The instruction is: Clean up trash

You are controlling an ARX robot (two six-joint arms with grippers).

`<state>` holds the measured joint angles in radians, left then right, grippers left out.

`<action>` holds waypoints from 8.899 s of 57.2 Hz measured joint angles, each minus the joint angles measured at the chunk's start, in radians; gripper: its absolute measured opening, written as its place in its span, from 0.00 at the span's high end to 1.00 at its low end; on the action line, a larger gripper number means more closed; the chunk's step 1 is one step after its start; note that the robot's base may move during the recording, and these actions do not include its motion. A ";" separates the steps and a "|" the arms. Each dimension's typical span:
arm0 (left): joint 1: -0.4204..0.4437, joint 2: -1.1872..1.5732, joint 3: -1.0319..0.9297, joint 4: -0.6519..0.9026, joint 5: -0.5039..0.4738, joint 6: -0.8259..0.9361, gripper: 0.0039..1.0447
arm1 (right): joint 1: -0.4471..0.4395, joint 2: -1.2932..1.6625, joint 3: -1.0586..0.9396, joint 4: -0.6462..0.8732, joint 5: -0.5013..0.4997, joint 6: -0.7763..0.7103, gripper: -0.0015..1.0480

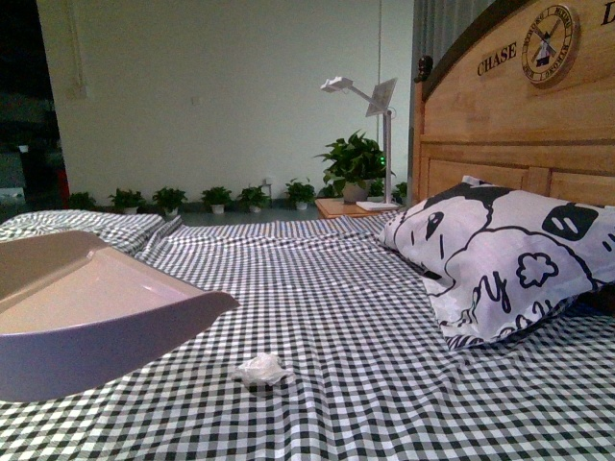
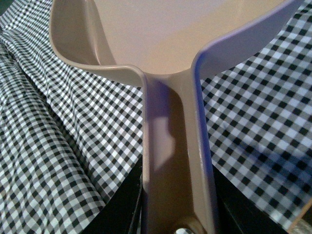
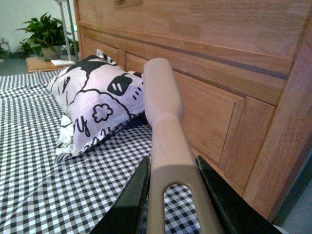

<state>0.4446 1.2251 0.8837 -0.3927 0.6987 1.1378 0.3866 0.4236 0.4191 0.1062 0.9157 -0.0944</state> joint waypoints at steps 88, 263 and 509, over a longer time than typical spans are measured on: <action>-0.161 0.499 0.164 0.133 -0.153 0.051 0.73 | 0.000 0.000 0.000 0.000 0.000 0.000 0.78; -0.162 0.585 0.154 0.209 -0.182 0.079 0.73 | -0.027 1.538 0.897 0.160 -0.621 0.238 0.78; -0.162 0.589 0.154 0.210 -0.183 0.069 0.73 | 0.294 1.075 0.259 0.542 -0.856 0.475 0.78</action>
<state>0.2829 1.8141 1.0378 -0.1825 0.5159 1.2068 0.6804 1.4986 0.6781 0.6487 0.0597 0.3805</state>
